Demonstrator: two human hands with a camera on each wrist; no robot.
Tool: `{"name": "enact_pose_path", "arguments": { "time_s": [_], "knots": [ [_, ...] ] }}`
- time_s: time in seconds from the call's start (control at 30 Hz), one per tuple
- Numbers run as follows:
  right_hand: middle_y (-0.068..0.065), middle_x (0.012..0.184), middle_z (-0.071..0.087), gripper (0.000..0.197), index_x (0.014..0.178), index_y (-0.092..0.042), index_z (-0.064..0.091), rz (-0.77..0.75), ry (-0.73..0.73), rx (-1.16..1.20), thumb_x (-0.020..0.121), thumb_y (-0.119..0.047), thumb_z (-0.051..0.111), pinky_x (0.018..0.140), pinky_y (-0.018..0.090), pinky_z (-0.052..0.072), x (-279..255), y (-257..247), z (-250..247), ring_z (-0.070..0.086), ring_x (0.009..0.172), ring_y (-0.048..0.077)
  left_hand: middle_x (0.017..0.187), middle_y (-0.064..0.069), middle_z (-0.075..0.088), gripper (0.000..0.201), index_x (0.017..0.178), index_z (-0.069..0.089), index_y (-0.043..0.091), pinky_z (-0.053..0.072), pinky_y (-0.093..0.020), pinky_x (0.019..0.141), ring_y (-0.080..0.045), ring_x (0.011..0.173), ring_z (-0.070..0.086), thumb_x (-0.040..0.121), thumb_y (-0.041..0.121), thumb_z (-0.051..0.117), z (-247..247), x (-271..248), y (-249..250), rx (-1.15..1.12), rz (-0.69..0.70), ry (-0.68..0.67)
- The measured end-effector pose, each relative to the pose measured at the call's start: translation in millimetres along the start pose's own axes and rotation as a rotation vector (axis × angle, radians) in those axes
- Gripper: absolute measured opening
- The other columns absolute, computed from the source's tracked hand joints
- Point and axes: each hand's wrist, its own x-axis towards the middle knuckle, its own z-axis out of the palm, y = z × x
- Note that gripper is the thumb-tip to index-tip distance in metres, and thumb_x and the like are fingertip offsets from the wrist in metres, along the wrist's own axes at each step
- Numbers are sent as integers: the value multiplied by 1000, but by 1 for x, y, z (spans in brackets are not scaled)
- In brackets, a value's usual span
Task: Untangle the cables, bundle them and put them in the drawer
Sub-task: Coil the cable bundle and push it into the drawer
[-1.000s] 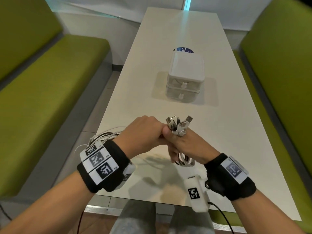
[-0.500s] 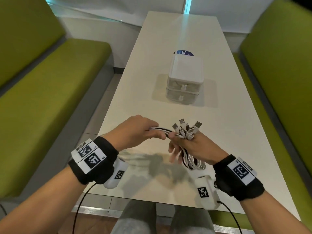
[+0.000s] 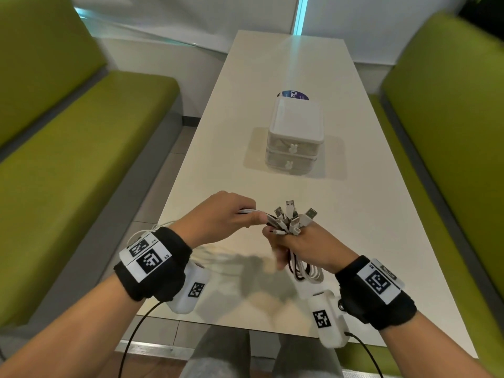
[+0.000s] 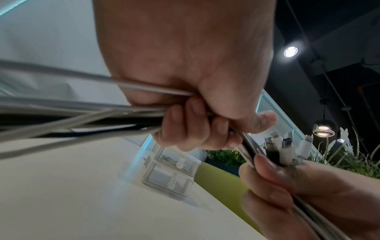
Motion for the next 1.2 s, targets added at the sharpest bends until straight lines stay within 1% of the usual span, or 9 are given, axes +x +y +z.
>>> {"name": "enact_pose_path", "arguments": {
  "time_s": [0.07,0.23,0.4,0.47,0.57,0.73,0.83,0.97,1.2],
  "knots": [
    [9,66,66,16,90,-9,62,-6,-6,24,97,-21,52,48,27,45,-1,-3,1,57,45,21,49,6,40,50,60,51,20,27,-22,51,-8,48,38,83,64,44,0,-3,2,-1,-11,9],
    [-12,45,37,18,75,-23,60,-4,133,-30,91,-29,61,39,23,26,-5,-5,4,28,39,9,52,7,43,46,58,53,21,31,-29,57,-10,52,37,96,47,53,1,-7,2,-146,-22,5],
    [-12,81,60,5,88,-17,69,-86,246,-380,83,-17,69,60,18,41,-9,-3,-6,58,76,7,54,8,47,44,65,60,18,33,-25,57,-7,48,40,96,49,51,7,-13,6,-182,-53,-120],
    [-12,83,62,17,72,-18,62,-81,398,-236,80,-3,65,54,11,37,-4,-1,-11,58,70,5,54,6,46,52,66,58,14,34,-28,58,-13,50,40,97,54,45,10,-15,6,-199,-99,-123],
    [-19,47,47,41,53,-25,45,-78,497,-60,78,2,63,46,13,28,-3,3,-2,39,44,3,55,4,43,56,59,47,17,30,-32,59,-15,53,37,97,57,39,10,-11,3,-128,-91,-14],
    [-20,56,50,5,81,-21,69,-31,364,-153,85,-18,70,55,8,33,-10,5,-1,48,57,-3,51,6,42,49,62,48,20,29,-28,56,-10,51,38,98,53,41,14,-12,-3,-47,10,44],
    [-10,47,40,31,59,-16,51,34,518,192,82,-2,65,52,29,36,0,12,-15,40,45,8,62,1,55,45,69,52,24,34,-31,59,-10,56,47,98,56,38,22,-16,0,-58,-8,32],
    [3,52,20,36,55,-19,47,78,531,558,83,1,59,40,26,25,6,14,-2,17,36,15,61,0,54,47,69,49,23,36,-35,61,-21,61,50,99,54,31,23,-11,9,-10,-33,131],
    [0,50,24,42,71,-8,46,-126,483,620,68,-32,80,45,29,39,6,4,6,24,38,13,64,1,56,44,78,46,22,39,-38,63,-23,62,52,100,50,22,47,-14,27,-37,-36,229]
  ]
}}
